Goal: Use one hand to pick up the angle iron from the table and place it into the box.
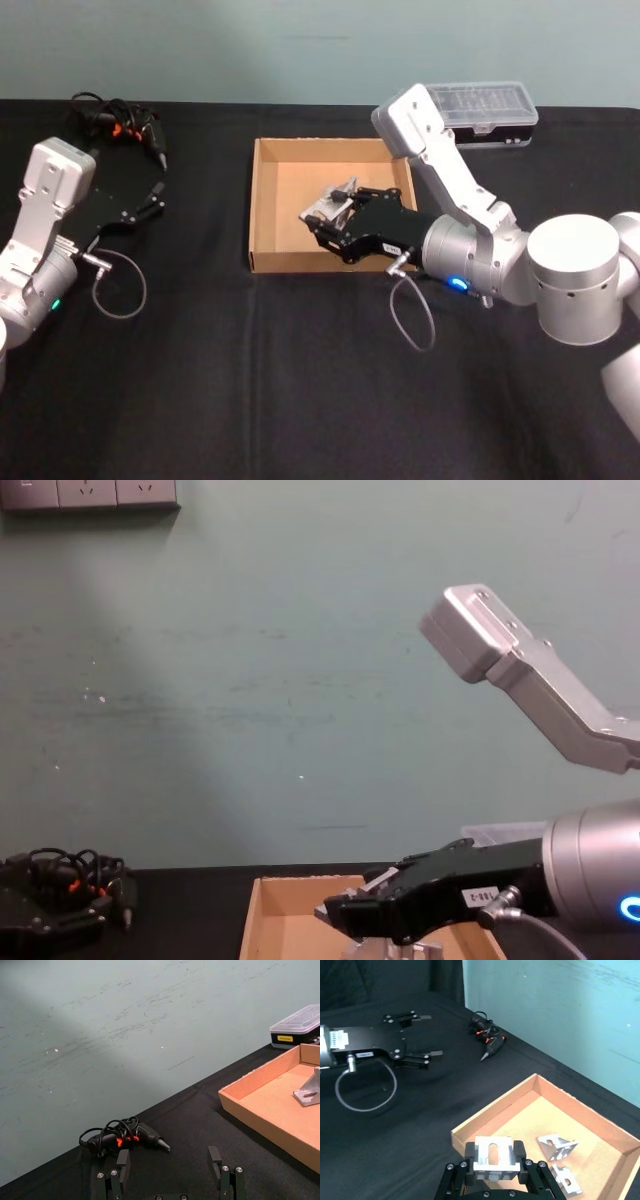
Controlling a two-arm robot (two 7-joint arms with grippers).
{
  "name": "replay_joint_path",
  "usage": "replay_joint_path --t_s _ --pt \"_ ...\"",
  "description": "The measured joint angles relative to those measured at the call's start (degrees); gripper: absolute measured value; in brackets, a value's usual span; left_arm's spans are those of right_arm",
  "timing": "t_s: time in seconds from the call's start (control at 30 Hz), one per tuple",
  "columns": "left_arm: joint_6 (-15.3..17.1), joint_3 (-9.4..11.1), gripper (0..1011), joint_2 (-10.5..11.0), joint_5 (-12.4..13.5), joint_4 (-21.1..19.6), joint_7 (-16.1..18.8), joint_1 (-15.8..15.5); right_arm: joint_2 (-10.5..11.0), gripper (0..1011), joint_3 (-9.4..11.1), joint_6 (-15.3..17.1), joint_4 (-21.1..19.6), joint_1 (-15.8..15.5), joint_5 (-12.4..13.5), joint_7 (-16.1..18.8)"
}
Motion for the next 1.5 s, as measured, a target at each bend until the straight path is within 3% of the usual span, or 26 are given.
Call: replay_joint_path --t_s 0.9,1.5 --pt "0.0 0.0 1011 0.0 0.0 0.0 0.0 0.0 -4.3 452 -1.5 -1.6 13.3 10.8 -1.8 1.4" --pt "0.0 0.0 1011 0.0 0.0 0.0 0.0 0.0 -9.1 452 -3.5 2.3 24.5 18.0 -3.8 2.0"
